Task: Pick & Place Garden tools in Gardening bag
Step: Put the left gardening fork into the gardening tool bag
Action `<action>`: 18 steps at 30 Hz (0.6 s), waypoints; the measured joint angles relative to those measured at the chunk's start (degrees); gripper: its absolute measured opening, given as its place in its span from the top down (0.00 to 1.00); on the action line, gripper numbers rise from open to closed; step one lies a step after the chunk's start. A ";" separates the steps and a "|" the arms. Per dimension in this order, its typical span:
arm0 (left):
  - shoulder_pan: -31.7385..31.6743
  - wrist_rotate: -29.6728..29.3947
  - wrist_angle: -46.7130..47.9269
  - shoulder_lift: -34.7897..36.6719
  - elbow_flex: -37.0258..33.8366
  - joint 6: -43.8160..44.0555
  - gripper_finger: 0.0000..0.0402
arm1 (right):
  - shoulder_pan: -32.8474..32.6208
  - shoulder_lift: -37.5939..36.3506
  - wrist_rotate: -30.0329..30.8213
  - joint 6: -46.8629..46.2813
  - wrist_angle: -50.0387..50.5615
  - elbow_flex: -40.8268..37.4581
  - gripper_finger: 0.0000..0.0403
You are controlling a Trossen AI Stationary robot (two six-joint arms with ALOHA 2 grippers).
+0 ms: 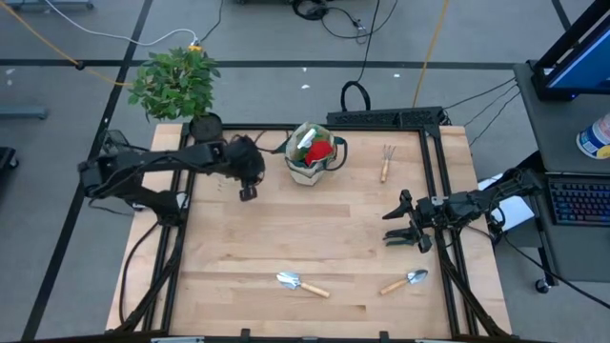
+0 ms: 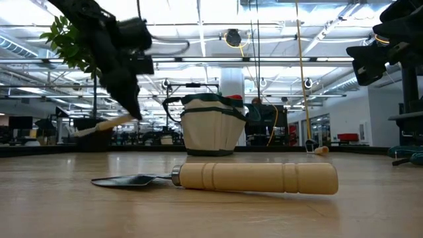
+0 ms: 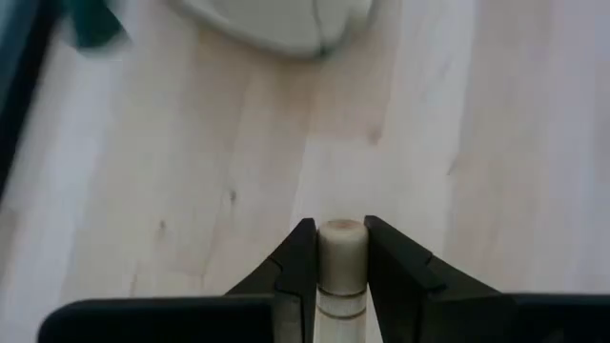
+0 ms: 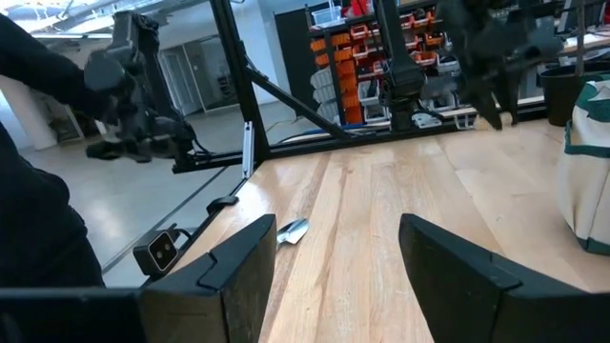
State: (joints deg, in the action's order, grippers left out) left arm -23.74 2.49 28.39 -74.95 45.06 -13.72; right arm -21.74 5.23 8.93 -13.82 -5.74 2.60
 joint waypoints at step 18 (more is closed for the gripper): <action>5.94 2.78 -46.52 11.40 0.21 24.31 0.83 | 0.00 0.00 0.17 0.00 0.01 0.00 0.47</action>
State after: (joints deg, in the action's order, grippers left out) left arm -17.80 5.27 -18.13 -63.55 45.26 10.59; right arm -21.74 5.23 9.10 -13.82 -5.74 2.60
